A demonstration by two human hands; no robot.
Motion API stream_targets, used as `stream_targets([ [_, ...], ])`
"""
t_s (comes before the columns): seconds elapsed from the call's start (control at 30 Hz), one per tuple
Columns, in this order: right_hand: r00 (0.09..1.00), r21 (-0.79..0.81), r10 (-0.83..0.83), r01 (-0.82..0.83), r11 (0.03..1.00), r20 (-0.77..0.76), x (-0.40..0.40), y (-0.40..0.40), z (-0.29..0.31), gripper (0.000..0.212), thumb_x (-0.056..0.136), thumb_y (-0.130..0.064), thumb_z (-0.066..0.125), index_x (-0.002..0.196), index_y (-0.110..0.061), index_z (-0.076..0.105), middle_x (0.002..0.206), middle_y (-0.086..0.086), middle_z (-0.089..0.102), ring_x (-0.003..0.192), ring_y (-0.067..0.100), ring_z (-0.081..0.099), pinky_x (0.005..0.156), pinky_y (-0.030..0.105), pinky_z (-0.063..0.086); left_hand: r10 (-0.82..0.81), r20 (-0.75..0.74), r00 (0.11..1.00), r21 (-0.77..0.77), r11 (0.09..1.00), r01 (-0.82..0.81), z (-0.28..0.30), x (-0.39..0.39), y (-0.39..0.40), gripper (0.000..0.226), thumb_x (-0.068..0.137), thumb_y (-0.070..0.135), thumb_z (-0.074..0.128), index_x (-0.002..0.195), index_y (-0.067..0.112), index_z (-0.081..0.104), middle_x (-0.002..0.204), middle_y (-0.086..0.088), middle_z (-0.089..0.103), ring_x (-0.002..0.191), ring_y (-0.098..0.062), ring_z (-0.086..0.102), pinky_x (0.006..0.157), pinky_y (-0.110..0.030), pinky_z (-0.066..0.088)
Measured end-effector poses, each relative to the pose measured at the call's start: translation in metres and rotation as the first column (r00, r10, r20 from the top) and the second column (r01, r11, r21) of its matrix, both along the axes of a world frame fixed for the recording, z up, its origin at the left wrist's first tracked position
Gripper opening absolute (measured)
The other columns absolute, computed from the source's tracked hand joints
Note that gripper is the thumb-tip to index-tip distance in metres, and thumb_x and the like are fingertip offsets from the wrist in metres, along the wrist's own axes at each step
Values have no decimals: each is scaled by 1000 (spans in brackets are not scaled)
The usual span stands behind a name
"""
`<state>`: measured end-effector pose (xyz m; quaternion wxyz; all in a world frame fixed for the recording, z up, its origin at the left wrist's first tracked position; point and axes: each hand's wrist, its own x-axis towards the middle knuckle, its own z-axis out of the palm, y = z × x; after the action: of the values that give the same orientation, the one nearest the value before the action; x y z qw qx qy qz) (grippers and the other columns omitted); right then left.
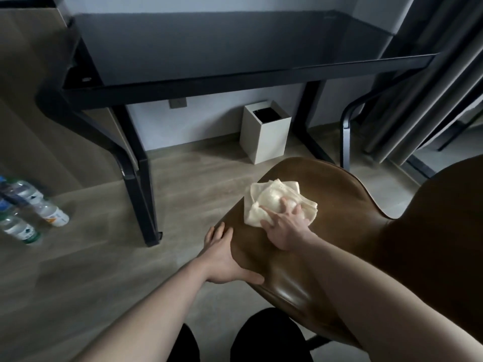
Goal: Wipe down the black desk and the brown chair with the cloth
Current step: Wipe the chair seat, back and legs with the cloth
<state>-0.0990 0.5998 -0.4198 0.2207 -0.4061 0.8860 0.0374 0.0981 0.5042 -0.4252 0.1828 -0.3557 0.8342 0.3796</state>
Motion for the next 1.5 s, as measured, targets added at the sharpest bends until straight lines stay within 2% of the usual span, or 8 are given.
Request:
stream_targets([
  [0.17, 989, -8, -1, 2, 1000, 151, 64, 47, 28, 54, 108, -59, 25, 161, -57, 21, 175, 9, 3, 157, 50, 0, 124, 69, 16, 141, -12, 990, 52, 989, -140, 1, 8, 2, 181, 26, 96, 80, 168, 28, -11, 174, 4, -22, 158, -23, -29, 132, -49, 5],
  [0.3, 977, 14, 78, -82, 997, 197, 98, 81, 63, 47, 115, -37, 25, 154, -22, 47, 163, 16, 37, 157, 37, 17, 127, 53, 13, 68, 22, 997, -21, 997, -68, -6, 8, -2, 185, 21, 105, 71, 168, 27, -9, 176, 2, -14, 159, -23, -26, 132, -47, 2],
  [0.4, 971, -21, 41, -37, 999, 236, 99, 93, 55, 45, 114, -37, 24, 141, -21, 56, 159, 15, 44, 156, 35, 22, 126, 52, 13, 53, 37, 998, -16, 999, -52, -1, 10, 3, 188, 22, 104, 73, 167, 19, -13, 175, -2, -18, 159, -24, -26, 132, -46, 1],
  [0.57, 970, 40, -86, 79, 996, 226, 86, 69, 11, 69, 99, -71, 10, 161, -48, 30, 177, 8, -7, 157, 43, -24, 123, 71, -5, 76, 13, 997, -6, 997, -76, 0, 11, 3, 186, 20, 103, 71, 167, 25, -10, 175, 0, -18, 159, -23, -24, 132, -49, 6],
  [0.63, 966, 25, -147, 145, 989, 211, 80, 54, 3, 64, 100, -74, 18, 161, -61, 7, 174, 3, -25, 153, 50, -31, 118, 79, -6, 86, 21, 996, 4, 996, -86, 2, 11, 4, 182, 26, 99, 76, 168, 25, -10, 174, 3, -20, 160, -22, -24, 132, -48, 8],
  [0.77, 979, -6, -167, 169, 986, 118, 55, 17, -9, 71, 95, -83, 27, 157, -65, -1, 171, 5, -32, 149, 55, -34, 112, 85, -9, 82, 37, 996, 11, 997, -83, 2, 7, -2, 178, 32, 95, 79, 168, 23, -10, 174, 5, -20, 160, -23, -22, 132, -50, 10],
  [1.1, 961, -12, -273, 274, 962, 32, -47, -10, -2, 100, 71, -105, 34, 155, -66, -2, 173, -1, -21, 158, 49, -9, 109, 85, 19, 76, 28, 997, 67, 995, -77, 0, 4, -9, 179, 30, 94, 81, 167, 26, -11, 172, 11, -22, 160, -21, -20, 132, -48, 11],
  [1.5, 904, -6, -384, 390, 921, -186, -104, 80, 1, 67, 103, -67, 39, 163, -42, 21, 177, 8, 4, 157, 42, 19, 122, 62, 17, 82, 54, 995, 60, 995, -85, 2, 11, -3, 179, 30, 97, 80, 167, 29, -14, 172, 8, -26, 160, -21, -21, 132, -51, 9],
])
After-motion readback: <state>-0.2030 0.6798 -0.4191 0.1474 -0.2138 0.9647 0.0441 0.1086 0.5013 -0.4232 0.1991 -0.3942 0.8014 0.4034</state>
